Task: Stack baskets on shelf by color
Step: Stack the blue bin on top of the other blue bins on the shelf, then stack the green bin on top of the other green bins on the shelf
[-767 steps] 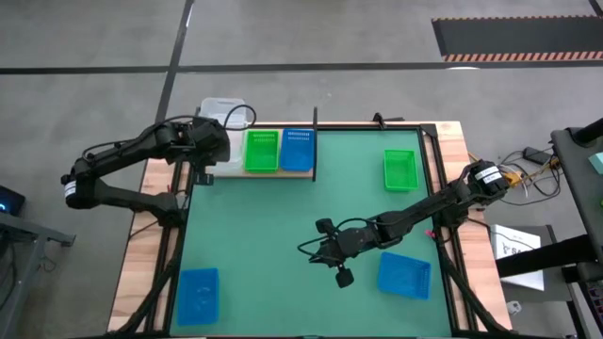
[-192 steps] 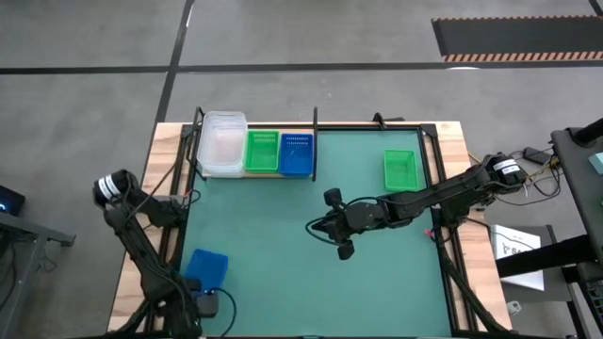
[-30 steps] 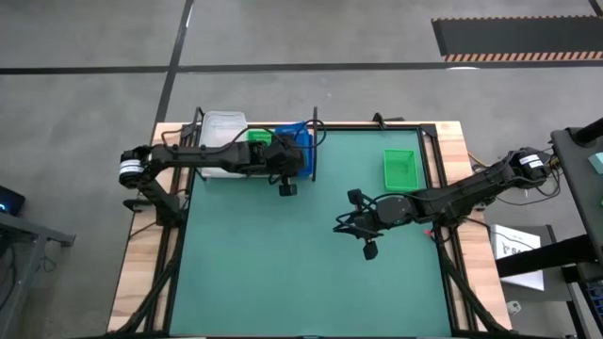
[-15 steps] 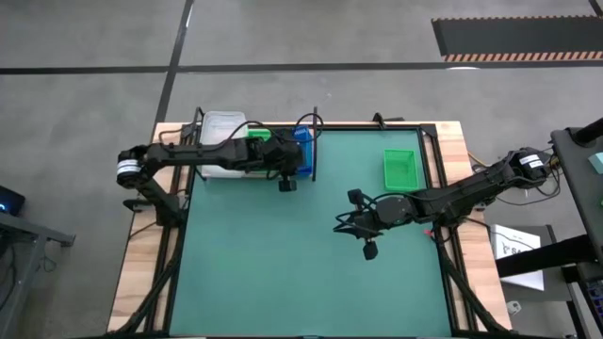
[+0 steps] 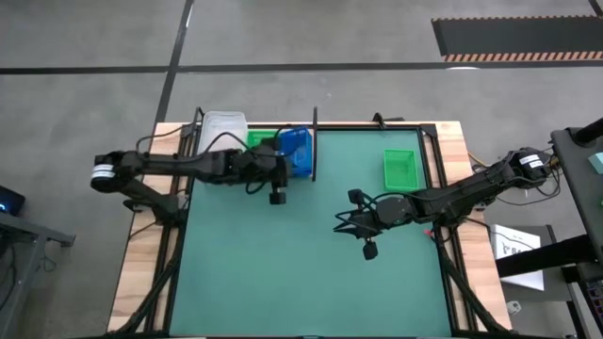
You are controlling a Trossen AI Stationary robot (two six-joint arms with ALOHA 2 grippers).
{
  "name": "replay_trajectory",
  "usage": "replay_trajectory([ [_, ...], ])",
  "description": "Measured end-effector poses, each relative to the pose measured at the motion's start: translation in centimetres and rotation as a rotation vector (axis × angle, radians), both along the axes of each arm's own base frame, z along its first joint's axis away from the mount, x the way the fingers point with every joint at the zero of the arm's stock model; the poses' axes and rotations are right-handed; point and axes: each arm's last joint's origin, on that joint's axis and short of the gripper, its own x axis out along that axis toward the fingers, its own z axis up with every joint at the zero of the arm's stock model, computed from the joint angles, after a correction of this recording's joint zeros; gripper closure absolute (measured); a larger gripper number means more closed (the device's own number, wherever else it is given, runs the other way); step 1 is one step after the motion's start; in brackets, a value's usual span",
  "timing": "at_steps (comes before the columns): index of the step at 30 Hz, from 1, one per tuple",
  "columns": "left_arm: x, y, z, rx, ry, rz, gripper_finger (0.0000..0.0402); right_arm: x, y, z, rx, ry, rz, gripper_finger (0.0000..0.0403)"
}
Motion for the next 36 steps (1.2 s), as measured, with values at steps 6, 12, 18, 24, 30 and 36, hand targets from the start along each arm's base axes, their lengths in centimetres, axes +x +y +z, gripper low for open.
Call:
replay_trajectory([
  [6, 0.0, 0.4, -2.4, 0.033, -0.257, 0.08, 0.0323, 0.0, 0.0, 0.0, 0.001, 0.0, 0.0, 0.0394],
  [12, 0.7, 0.8, -4.6, 0.052, -0.441, 0.104, 0.0323, 0.0, 0.0, 0.0, 0.002, -0.003, 0.0, 0.0394],
  [18, 1.9, 1.7, -6.8, 0.029, -0.389, 0.151, 0.0323, 0.0, 0.0, 0.0, 0.006, -0.001, -0.002, 0.0394],
  [24, 2.0, 2.6, -8.2, 0.012, -0.348, 0.23, 0.0323, 0.0, 0.0, 0.0, 0.008, 0.001, -0.004, 0.0394],
  [30, 2.0, 2.6, -7.7, 0.011, -0.354, 0.234, 0.0323, 0.0, 0.0, -0.1, 0.008, 0.003, -0.004, 0.0394],
  [36, 1.5, 2.4, -6.5, 0.006, -0.392, 0.216, 0.0323, 0.0, 0.0, -0.1, 0.008, 0.004, -0.004, 0.0394],
])
